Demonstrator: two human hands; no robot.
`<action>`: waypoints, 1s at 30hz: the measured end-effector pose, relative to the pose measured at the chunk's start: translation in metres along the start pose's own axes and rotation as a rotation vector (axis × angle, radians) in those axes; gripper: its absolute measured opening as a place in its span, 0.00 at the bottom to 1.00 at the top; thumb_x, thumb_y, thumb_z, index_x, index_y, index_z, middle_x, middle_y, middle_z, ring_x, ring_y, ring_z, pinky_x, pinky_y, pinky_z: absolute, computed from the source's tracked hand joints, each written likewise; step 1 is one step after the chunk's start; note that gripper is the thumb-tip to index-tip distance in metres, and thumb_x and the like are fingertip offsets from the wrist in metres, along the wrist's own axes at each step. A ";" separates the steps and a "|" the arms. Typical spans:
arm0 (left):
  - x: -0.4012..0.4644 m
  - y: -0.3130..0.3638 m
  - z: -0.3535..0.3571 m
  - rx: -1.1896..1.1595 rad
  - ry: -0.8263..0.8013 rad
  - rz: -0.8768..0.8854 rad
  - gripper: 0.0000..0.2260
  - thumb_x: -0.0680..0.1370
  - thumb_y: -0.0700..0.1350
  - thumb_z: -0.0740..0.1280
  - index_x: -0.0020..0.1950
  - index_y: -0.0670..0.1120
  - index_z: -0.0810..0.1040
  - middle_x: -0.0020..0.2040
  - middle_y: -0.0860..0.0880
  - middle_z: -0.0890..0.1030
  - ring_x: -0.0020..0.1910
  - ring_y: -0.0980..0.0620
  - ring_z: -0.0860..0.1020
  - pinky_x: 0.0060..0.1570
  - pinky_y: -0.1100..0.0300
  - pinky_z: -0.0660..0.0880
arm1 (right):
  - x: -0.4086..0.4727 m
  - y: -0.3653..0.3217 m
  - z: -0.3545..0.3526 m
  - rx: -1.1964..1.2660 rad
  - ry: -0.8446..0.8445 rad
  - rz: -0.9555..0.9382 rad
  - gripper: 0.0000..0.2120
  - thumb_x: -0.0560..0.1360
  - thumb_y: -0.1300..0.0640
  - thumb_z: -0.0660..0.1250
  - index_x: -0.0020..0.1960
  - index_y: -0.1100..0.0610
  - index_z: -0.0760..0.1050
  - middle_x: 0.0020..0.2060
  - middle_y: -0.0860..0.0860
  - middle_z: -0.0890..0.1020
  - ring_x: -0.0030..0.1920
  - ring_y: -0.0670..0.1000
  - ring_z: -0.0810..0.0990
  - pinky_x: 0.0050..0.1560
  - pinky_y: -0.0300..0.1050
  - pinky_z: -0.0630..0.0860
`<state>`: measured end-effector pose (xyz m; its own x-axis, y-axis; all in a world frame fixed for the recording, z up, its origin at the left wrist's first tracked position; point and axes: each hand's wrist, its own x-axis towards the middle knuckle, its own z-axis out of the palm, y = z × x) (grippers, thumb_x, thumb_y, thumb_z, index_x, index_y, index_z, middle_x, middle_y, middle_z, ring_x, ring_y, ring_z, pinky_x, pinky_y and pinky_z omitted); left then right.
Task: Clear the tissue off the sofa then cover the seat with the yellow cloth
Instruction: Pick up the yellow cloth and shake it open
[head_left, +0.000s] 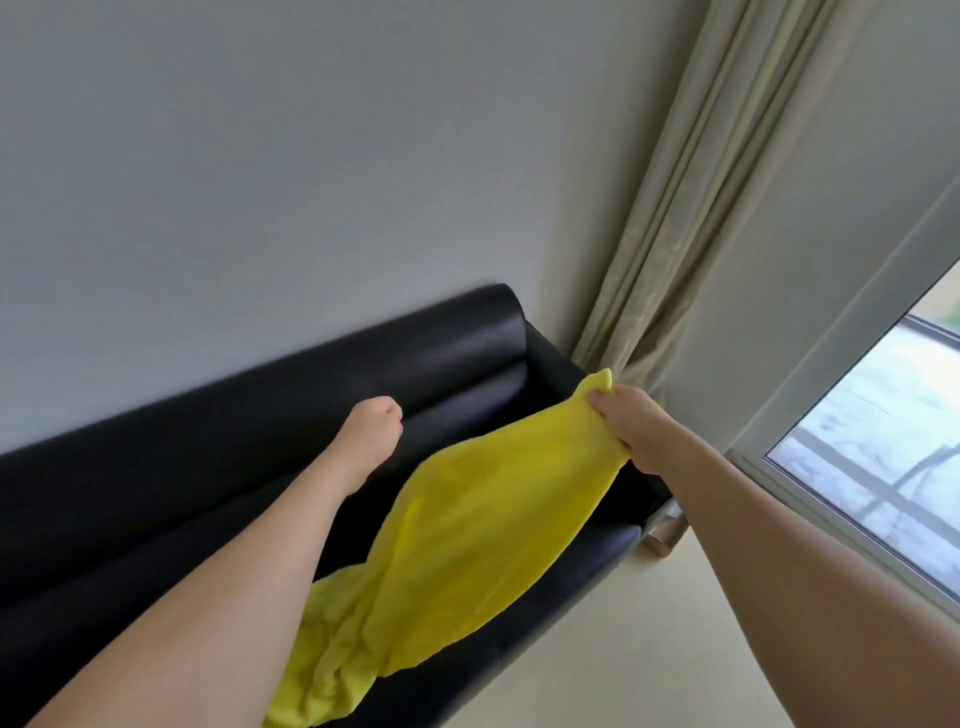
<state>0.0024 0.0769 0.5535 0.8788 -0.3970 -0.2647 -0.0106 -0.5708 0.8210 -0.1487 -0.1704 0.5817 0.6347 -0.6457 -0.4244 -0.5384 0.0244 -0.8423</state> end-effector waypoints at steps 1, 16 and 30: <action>0.003 -0.005 0.012 0.033 -0.047 -0.024 0.11 0.76 0.33 0.56 0.35 0.45 0.64 0.34 0.46 0.67 0.33 0.50 0.64 0.34 0.57 0.61 | 0.010 0.012 -0.004 -0.029 0.004 0.011 0.19 0.80 0.49 0.61 0.66 0.58 0.70 0.55 0.55 0.78 0.55 0.58 0.77 0.60 0.54 0.74; 0.085 0.040 0.204 0.072 -0.324 -0.178 0.28 0.79 0.39 0.62 0.76 0.58 0.63 0.73 0.53 0.66 0.69 0.48 0.68 0.64 0.53 0.68 | 0.185 0.015 -0.077 -0.063 -0.546 0.037 0.17 0.78 0.47 0.66 0.64 0.52 0.74 0.54 0.53 0.83 0.54 0.56 0.82 0.61 0.57 0.76; 0.144 0.053 0.243 0.151 -0.332 -0.245 0.08 0.78 0.38 0.61 0.49 0.40 0.80 0.44 0.45 0.78 0.46 0.47 0.76 0.46 0.57 0.71 | 0.270 0.041 -0.087 -0.472 -0.474 -0.039 0.14 0.81 0.50 0.59 0.62 0.56 0.74 0.55 0.53 0.79 0.55 0.54 0.77 0.60 0.51 0.73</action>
<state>0.0124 -0.1854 0.4362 0.6633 -0.4324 -0.6108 0.0879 -0.7655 0.6374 -0.0474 -0.4099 0.4616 0.7752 -0.2321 -0.5875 -0.6268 -0.3982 -0.6698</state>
